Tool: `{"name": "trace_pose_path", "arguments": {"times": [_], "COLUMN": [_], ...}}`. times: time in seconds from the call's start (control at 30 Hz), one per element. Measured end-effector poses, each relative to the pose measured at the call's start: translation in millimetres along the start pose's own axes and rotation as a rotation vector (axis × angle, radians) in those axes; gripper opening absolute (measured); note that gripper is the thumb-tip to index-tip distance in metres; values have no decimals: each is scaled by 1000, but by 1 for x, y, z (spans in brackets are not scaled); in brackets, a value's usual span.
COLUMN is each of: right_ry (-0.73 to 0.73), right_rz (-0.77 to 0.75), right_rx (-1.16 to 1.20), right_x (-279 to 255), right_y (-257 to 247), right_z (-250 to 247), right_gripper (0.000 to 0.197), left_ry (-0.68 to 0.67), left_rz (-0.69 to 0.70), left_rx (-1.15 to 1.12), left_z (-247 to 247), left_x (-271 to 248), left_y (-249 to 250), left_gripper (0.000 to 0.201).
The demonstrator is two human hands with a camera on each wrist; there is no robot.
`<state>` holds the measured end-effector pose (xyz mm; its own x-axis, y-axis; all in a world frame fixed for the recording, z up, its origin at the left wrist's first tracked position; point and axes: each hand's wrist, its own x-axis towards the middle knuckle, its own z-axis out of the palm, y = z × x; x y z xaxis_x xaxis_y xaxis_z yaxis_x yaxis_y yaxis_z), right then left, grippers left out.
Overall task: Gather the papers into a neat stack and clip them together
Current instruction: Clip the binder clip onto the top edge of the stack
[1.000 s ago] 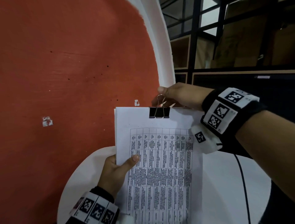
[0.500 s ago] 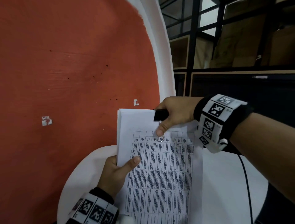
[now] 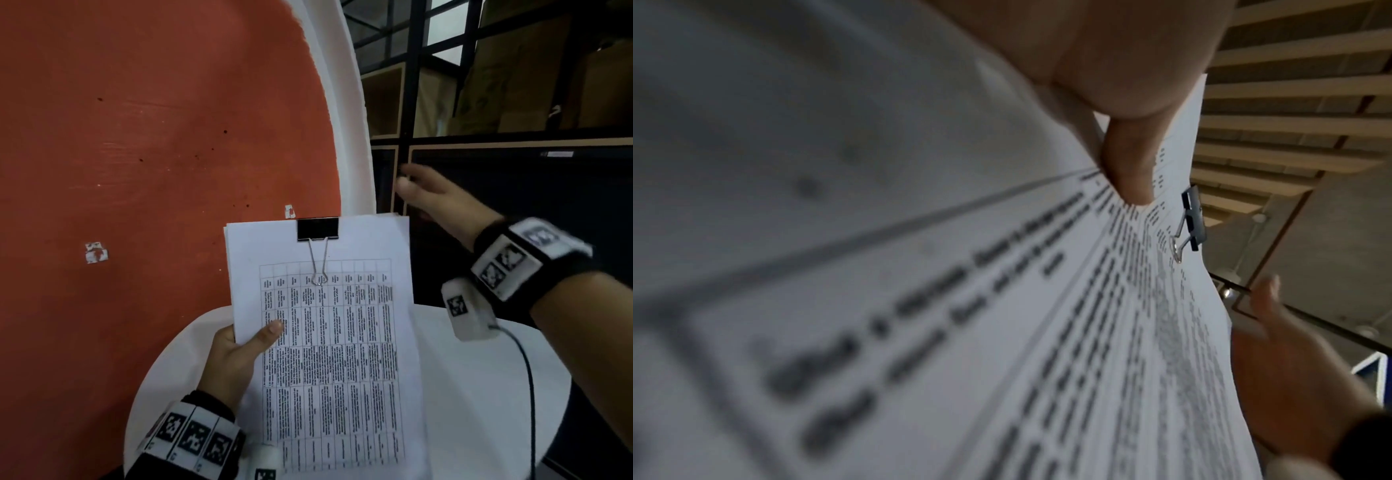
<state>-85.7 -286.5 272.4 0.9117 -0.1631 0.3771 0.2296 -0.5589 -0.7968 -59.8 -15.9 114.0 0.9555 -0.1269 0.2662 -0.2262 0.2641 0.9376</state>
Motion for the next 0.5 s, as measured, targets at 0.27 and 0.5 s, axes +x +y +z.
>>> {"name": "trace_pose_path", "arguments": {"times": [0.27,0.5], "right_ry": [-438,-444], "right_rz": [267,351], "right_rx": [784,798], "right_x": [-79,-111], "right_y": [136,168], "right_z": [63,83], "right_gripper": [106,80], "left_ry": [-15,-38], "left_rz": [-108,-185], "left_rx": [14,155], "left_z": [8,8], "left_x": [10,15], "left_y": [-8,-33], "left_gripper": [16,16]}}
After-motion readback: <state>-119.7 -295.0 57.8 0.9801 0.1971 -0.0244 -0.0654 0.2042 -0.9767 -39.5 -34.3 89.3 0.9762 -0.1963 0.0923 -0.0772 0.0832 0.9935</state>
